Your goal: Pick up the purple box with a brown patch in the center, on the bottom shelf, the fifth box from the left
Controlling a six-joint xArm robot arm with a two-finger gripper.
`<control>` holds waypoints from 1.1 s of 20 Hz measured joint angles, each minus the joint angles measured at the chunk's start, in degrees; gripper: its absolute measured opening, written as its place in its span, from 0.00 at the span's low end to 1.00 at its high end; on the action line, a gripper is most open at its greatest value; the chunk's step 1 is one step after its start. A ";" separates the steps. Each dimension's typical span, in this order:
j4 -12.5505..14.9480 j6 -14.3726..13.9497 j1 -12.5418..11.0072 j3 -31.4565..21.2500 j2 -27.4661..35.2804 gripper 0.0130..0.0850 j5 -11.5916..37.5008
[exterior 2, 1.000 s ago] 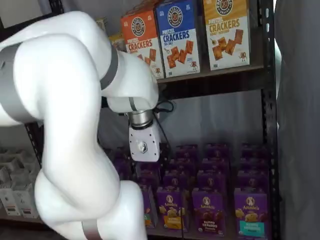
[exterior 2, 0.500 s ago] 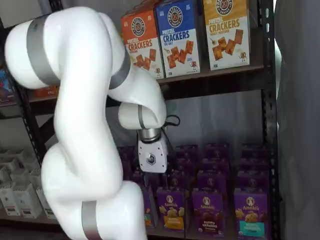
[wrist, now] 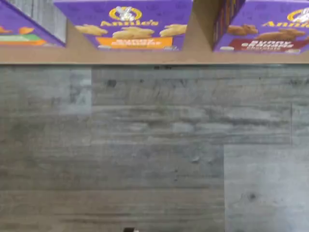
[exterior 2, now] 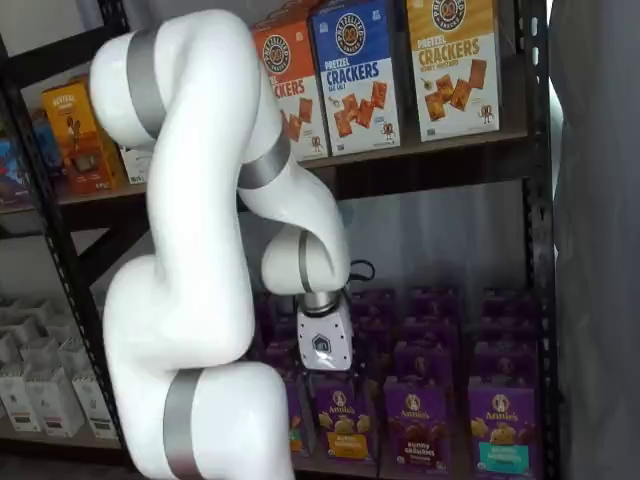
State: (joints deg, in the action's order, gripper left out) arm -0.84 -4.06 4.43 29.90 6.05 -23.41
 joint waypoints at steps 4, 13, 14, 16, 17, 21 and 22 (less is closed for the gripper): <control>2.01 -0.57 -1.24 2.83 6.96 1.00 5.26; 11.32 -6.29 -4.48 12.23 18.23 1.00 8.31; 12.46 -7.01 -4.85 13.48 19.22 1.00 8.20; 13.11 -7.13 -5.35 15.24 20.54 1.00 8.00; 13.31 -7.07 -5.61 15.96 21.08 1.00 7.97; 13.41 -5.73 -7.10 18.78 23.49 1.00 8.94; 13.45 -5.44 -7.43 19.36 23.98 1.00 9.03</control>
State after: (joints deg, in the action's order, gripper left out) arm 12.61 -9.50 -3.00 49.26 30.03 -14.38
